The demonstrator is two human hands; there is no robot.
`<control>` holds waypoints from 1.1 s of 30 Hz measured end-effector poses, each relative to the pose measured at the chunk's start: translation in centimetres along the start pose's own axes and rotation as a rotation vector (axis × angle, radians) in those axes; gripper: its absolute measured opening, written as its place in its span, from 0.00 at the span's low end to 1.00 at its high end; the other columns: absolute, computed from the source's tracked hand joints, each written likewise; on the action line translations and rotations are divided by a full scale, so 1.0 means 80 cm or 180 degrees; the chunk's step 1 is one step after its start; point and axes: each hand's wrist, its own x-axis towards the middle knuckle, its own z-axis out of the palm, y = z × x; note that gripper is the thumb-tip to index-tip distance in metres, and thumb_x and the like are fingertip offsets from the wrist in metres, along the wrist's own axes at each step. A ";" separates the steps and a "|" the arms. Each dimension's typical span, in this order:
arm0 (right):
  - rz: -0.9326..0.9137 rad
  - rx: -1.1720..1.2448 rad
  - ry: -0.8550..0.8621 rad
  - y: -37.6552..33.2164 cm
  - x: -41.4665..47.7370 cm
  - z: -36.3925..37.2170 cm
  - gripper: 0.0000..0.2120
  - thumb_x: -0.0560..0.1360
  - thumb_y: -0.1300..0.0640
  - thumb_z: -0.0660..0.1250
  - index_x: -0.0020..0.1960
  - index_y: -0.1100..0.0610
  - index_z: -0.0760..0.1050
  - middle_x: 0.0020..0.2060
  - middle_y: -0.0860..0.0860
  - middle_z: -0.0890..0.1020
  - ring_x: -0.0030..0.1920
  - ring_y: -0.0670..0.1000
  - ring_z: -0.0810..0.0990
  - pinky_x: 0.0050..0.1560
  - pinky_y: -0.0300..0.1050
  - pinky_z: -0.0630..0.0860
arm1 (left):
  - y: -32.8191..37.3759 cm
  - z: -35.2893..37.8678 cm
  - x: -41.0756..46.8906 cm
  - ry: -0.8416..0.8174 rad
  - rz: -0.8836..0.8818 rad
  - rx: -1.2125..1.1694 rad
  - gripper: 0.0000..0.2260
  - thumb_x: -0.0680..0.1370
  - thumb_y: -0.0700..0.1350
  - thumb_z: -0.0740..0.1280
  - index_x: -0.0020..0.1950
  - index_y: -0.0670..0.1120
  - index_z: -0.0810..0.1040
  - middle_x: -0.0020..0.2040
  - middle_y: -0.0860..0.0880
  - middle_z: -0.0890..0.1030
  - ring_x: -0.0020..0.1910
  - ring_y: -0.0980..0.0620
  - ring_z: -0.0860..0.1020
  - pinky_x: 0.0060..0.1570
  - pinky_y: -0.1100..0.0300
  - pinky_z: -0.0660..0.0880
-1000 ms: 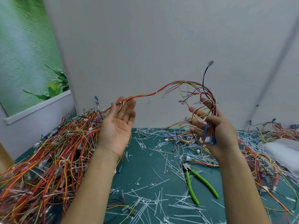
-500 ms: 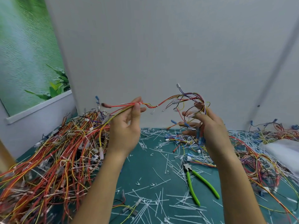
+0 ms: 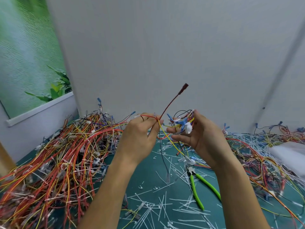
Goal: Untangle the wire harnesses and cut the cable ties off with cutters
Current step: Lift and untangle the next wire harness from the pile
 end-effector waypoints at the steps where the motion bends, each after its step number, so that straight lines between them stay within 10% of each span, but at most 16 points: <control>1: 0.0005 -0.0014 0.0017 -0.003 -0.001 0.001 0.16 0.86 0.50 0.56 0.47 0.61 0.70 0.55 0.69 0.79 0.50 0.70 0.85 0.37 0.50 0.84 | 0.000 -0.002 0.000 -0.0013 0.0007 -0.0019 0.05 0.80 0.39 0.70 0.52 0.41 0.86 0.50 0.46 0.86 0.52 0.49 0.82 0.55 0.54 0.78; 14: 0.0216 0.0865 -0.0567 -0.020 -0.006 -0.017 0.19 0.77 0.53 0.62 0.46 0.67 0.85 0.51 0.64 0.85 0.43 0.56 0.87 0.37 0.40 0.83 | -0.012 0.000 0.003 0.0370 -0.1195 -0.1459 0.10 0.82 0.50 0.66 0.47 0.47 0.85 0.41 0.52 0.86 0.41 0.56 0.85 0.40 0.61 0.82; 20: 0.0117 0.2243 -0.0437 -0.027 0.005 -0.040 0.28 0.81 0.62 0.57 0.77 0.73 0.57 0.45 0.61 0.79 0.41 0.48 0.80 0.34 0.34 0.79 | -0.043 -0.011 0.005 0.0771 -0.1702 -0.2127 0.10 0.84 0.49 0.65 0.49 0.49 0.83 0.42 0.46 0.86 0.43 0.46 0.87 0.39 0.58 0.83; 28: 0.0307 0.3769 -0.0361 -0.035 0.015 -0.077 0.14 0.85 0.66 0.57 0.68 0.70 0.67 0.53 0.62 0.74 0.44 0.65 0.82 0.38 0.57 0.85 | -0.072 -0.018 0.006 0.0916 -0.2635 -0.2894 0.09 0.84 0.41 0.63 0.54 0.38 0.81 0.46 0.39 0.86 0.46 0.47 0.87 0.45 0.62 0.82; 33: 0.0161 0.4251 -0.0068 -0.036 0.018 -0.098 0.25 0.84 0.70 0.58 0.79 0.63 0.58 0.49 0.67 0.77 0.40 0.69 0.82 0.41 0.59 0.85 | -0.086 -0.026 0.005 0.1147 -0.2958 -0.3532 0.07 0.84 0.37 0.62 0.54 0.37 0.79 0.41 0.44 0.87 0.44 0.50 0.86 0.45 0.62 0.82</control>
